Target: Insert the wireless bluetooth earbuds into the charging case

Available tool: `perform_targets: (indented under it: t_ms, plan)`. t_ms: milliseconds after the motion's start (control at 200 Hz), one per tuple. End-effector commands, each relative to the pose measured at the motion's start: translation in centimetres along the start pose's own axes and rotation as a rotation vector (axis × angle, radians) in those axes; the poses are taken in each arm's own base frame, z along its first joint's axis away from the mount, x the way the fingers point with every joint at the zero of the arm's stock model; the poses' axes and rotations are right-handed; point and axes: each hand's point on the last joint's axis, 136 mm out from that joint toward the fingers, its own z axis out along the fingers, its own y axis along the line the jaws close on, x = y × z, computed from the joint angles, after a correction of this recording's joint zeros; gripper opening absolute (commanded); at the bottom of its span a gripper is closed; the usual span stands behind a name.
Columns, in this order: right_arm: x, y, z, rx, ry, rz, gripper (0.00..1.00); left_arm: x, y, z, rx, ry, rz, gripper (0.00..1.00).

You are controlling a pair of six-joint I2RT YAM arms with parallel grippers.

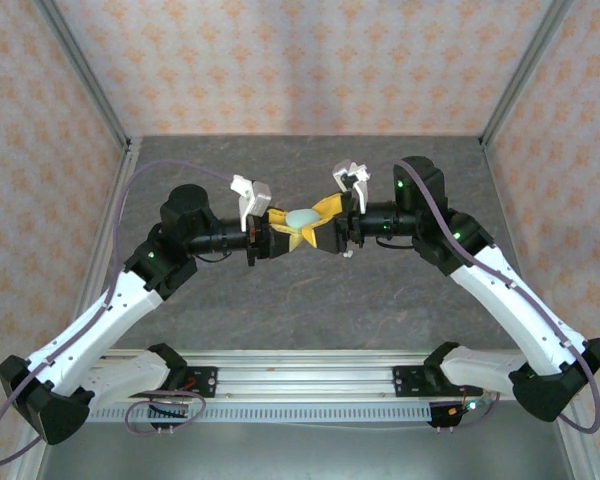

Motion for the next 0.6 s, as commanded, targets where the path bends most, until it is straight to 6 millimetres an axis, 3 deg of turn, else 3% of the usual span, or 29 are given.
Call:
perform_targets:
  t_ms: [0, 465, 595]
  plan:
    - [-0.7, 0.8, -0.1, -0.026, -0.025, -0.074, 0.69, -1.3, -1.4, -0.1, 0.051, -0.014, 0.038, 0.07]
    - [-2.4, 0.4, -0.5, 0.021, -0.093, -0.08, 0.45, -1.4, -1.9, -0.2, 0.065, -0.012, 0.04, 0.06]
    - [-3.1, 0.4, -0.4, 0.018, -0.124, -0.047, 0.43, -1.4, -1.9, -0.2, 0.067, -0.01, 0.041, 0.06]
